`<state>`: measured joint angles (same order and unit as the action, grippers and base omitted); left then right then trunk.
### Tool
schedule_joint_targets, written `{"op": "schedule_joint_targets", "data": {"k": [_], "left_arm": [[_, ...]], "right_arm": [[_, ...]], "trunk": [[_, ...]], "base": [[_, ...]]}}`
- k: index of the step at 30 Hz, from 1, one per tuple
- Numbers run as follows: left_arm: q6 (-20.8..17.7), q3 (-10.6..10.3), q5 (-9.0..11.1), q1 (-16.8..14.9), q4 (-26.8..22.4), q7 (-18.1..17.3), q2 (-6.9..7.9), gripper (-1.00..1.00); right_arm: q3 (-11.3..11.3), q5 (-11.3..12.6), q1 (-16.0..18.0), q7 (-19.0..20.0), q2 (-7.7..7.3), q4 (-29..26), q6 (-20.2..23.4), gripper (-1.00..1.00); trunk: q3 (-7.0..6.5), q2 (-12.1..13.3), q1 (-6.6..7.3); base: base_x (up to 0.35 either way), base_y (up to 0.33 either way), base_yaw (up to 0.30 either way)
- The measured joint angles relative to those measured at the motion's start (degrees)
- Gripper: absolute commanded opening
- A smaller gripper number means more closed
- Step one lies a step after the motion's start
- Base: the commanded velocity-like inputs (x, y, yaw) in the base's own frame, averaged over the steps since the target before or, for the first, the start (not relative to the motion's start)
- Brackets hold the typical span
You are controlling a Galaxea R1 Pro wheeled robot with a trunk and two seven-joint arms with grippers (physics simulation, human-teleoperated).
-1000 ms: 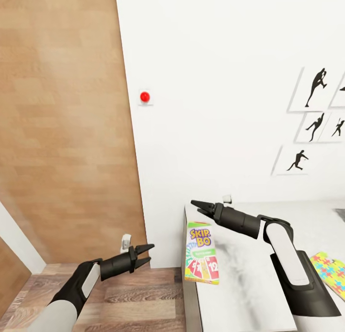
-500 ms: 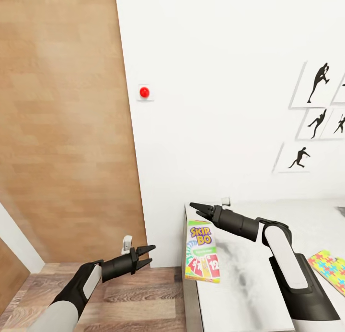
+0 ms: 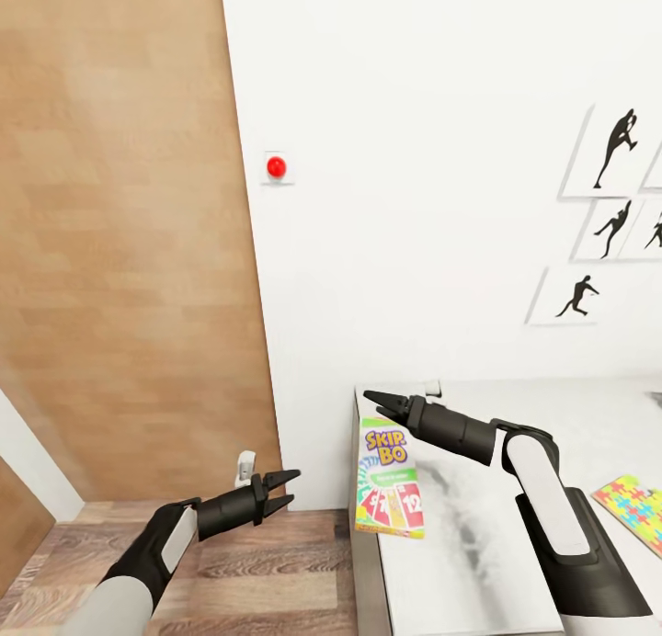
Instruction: Put all the toys in the child's room - the three board games (two on the bed and one on the table), the two jigsaw puzzles on the table, and the tennis ball on the table - inside the toy box on the table in the child's room.
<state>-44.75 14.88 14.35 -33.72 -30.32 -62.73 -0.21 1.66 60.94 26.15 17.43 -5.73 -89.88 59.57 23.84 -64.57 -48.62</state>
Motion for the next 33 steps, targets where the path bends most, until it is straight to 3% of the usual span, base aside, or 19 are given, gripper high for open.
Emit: {"op": "schedule_joint_targets", "data": {"k": [4,33], "left_arm": [[0.0,-0.1,0.1,0.0,0.0,0.0,-0.41,1.0],[0.1,-0.2,-0.2,0.0,0.0,0.1,-1.09,1.0]], "right_arm": [[0.0,0.0,0.0,0.0,-0.03,0.1,0.0,1.0],[0.0,-0.1,0.0,-0.2,0.05,0.3,-0.2,1.0]], "trunk": [[0.72,-1.6,-0.88],[0.72,-1.6,-0.89]], "base": [[0.0,0.0,0.0],[0.0,-0.043,0.0]]}}
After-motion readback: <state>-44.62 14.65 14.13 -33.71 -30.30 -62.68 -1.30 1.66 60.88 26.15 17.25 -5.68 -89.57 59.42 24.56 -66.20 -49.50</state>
